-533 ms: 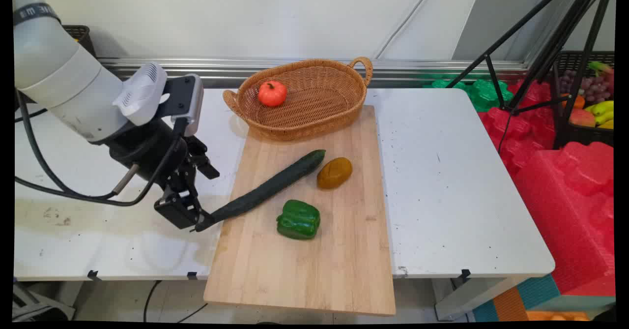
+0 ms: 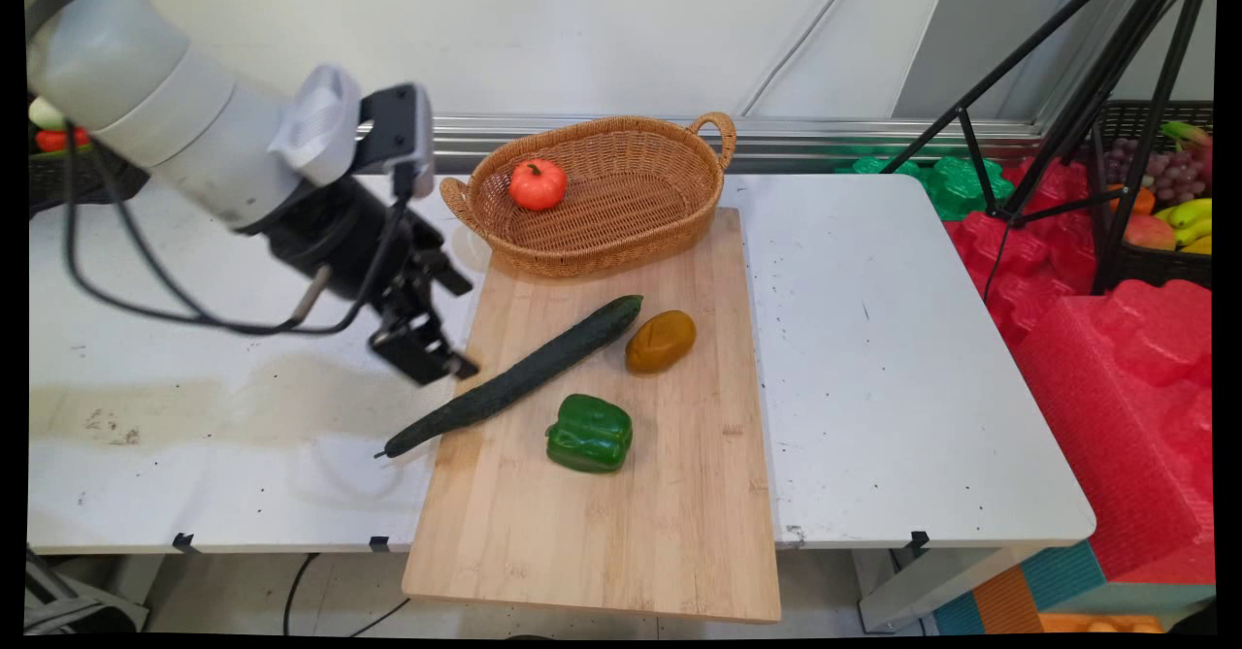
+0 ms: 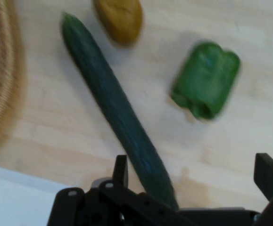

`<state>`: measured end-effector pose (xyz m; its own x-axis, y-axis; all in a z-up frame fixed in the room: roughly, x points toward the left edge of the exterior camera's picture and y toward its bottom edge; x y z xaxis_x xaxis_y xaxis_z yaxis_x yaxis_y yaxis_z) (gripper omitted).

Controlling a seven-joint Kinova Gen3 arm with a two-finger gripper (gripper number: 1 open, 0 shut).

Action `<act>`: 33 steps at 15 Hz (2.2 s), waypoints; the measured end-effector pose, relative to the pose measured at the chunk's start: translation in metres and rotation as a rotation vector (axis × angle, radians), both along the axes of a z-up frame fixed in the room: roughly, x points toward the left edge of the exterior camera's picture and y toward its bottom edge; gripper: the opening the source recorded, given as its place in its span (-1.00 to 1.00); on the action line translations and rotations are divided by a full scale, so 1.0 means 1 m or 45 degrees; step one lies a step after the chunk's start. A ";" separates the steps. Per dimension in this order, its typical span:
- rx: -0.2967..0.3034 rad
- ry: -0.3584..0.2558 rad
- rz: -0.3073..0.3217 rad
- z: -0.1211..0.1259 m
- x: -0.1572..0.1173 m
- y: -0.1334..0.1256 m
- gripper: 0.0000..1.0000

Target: Pick up the potato from the cutting board

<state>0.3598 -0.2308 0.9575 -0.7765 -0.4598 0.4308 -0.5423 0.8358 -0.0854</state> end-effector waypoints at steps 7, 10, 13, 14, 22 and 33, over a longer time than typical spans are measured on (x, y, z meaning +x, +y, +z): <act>-0.071 0.104 0.093 -0.009 -0.028 -0.045 1.00; -0.098 0.171 0.123 -0.022 -0.046 -0.070 1.00; -0.100 0.199 0.141 -0.042 -0.063 -0.091 1.00; -0.098 0.202 0.143 -0.047 -0.066 -0.095 1.00; -0.045 0.209 0.155 -0.100 -0.094 -0.123 1.00; -0.010 0.186 0.168 -0.137 -0.108 -0.136 1.00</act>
<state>0.2520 -0.3670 0.8206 -0.6388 -0.5495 0.5385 -0.6543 0.7563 -0.0044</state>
